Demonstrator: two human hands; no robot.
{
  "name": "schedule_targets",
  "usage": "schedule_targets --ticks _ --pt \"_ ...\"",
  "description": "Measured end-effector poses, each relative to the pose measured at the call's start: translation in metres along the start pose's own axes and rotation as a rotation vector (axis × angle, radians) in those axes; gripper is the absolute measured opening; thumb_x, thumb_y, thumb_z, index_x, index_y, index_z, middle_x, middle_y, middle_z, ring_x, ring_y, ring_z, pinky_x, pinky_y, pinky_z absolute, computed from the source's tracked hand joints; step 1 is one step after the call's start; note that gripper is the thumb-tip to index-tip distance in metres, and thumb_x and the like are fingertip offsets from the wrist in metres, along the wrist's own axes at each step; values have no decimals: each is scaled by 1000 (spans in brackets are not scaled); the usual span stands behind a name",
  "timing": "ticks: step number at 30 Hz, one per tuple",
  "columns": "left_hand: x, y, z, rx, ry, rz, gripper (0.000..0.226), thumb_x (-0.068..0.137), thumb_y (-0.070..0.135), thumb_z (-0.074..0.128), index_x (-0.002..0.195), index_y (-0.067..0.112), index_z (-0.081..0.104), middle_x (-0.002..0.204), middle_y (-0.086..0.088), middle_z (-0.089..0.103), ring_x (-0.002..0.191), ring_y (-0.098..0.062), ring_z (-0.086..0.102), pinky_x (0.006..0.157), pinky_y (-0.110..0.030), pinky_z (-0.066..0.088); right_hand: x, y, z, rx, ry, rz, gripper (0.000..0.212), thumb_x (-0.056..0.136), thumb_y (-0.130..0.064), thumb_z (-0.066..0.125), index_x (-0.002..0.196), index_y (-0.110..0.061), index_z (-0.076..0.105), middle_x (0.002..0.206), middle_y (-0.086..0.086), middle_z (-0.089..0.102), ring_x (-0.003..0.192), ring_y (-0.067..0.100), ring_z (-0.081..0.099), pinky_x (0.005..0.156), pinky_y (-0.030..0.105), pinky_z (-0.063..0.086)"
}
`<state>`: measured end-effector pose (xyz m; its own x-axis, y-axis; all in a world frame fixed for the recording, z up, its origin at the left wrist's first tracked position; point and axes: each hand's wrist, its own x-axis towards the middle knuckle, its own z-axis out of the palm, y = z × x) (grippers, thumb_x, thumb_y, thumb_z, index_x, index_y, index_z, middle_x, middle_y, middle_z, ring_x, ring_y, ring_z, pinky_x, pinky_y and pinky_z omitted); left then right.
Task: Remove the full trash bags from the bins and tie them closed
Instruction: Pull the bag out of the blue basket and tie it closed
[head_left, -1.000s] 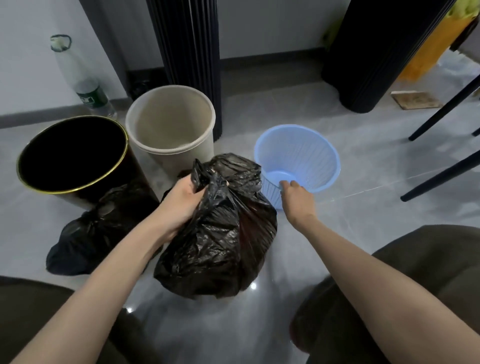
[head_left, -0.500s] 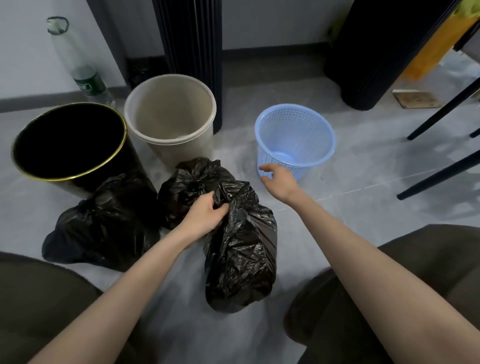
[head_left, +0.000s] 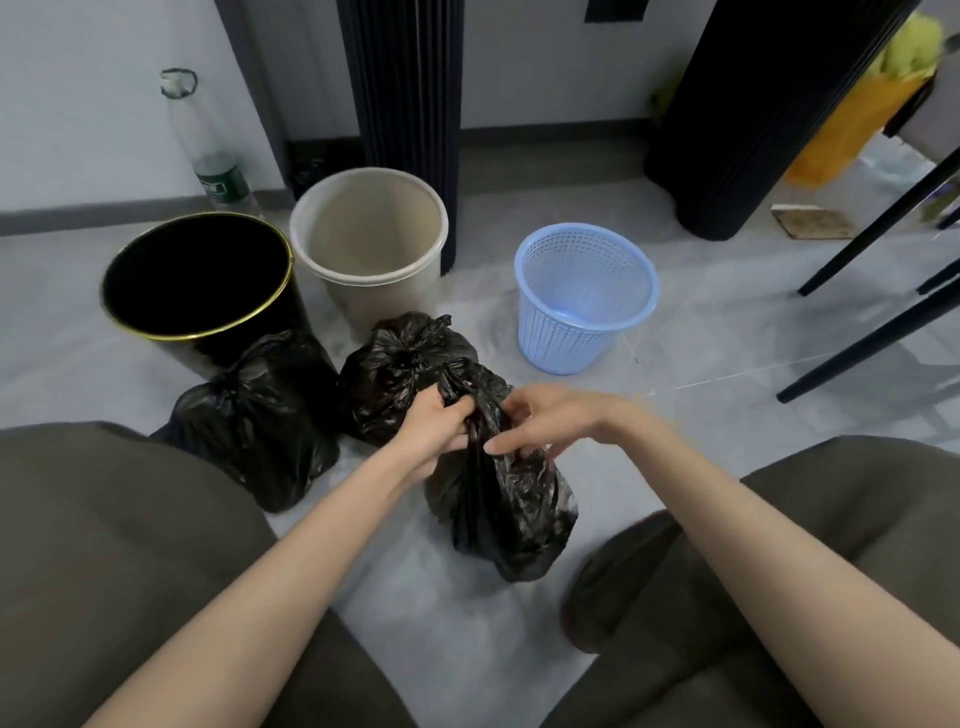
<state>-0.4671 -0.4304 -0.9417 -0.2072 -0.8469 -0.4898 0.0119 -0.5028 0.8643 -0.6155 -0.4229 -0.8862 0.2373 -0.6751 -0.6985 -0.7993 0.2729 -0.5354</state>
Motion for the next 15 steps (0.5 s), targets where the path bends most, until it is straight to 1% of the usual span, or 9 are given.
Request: schedule_targets --ticks 1,3,4,6,8,10,11,13,15 --pt "-3 1 -1 1 2 -5 16 95 3 48 101 12 60 90 -7 68 60 -7 69 55 -23 58 3 1 8 -71 127 -68 39 82 -35 71 107 -8 60 97 8 66 87 23 65 79 39 53" --pt "-9 4 -5 6 5 -1 18 95 6 50 109 9 60 99 -10 69 72 -12 71 62 -26 59 8 4 19 -179 339 -174 21 83 -30 70 78 -11 64 76 9 65 76 24 61 72 35 48" --pt "-11 5 -9 18 19 10 21 94 8 52 114 8 59 106 -12 68 83 -17 70 68 -29 59 9 6 20 -156 376 -191 25 85 -27 68 64 -16 59 67 7 61 69 23 58 68 34 45" --pt "-16 8 -20 50 56 39 24 94 11 54 117 9 59 112 -11 67 96 -23 67 73 -31 59 9 8 18 -62 413 -199 36 88 -22 63 53 -20 53 56 6 53 56 18 51 63 34 44" --pt "-23 10 -32 72 80 82 19 95 10 53 112 9 60 103 -8 68 85 -15 68 62 -23 58 7 10 16 9 478 -194 34 90 -21 59 61 -3 61 56 13 50 53 16 44 62 33 41" --pt "-31 10 -43 117 95 123 13 95 9 51 100 14 62 92 -3 67 71 -5 67 56 -17 55 10 15 16 60 578 -176 30 91 -18 56 75 5 65 66 24 58 60 20 47 68 37 46" --pt "-35 10 -48 145 110 137 13 95 11 51 95 17 63 90 -1 67 72 -4 67 59 -19 56 13 20 16 92 634 -162 27 90 -17 55 74 2 66 70 23 62 64 24 51 72 40 49" --pt "-40 9 -62 171 174 169 13 95 13 51 98 19 63 92 0 67 81 -10 66 68 -24 59 19 30 14 205 728 -129 26 90 -14 51 69 -9 66 67 14 62 70 29 59 76 44 51" --pt "-43 10 -76 158 275 195 13 96 13 49 99 17 61 89 3 65 80 -10 64 64 -21 57 30 41 13 388 780 -91 25 89 -12 47 78 -12 70 71 7 64 78 34 65 77 49 55"
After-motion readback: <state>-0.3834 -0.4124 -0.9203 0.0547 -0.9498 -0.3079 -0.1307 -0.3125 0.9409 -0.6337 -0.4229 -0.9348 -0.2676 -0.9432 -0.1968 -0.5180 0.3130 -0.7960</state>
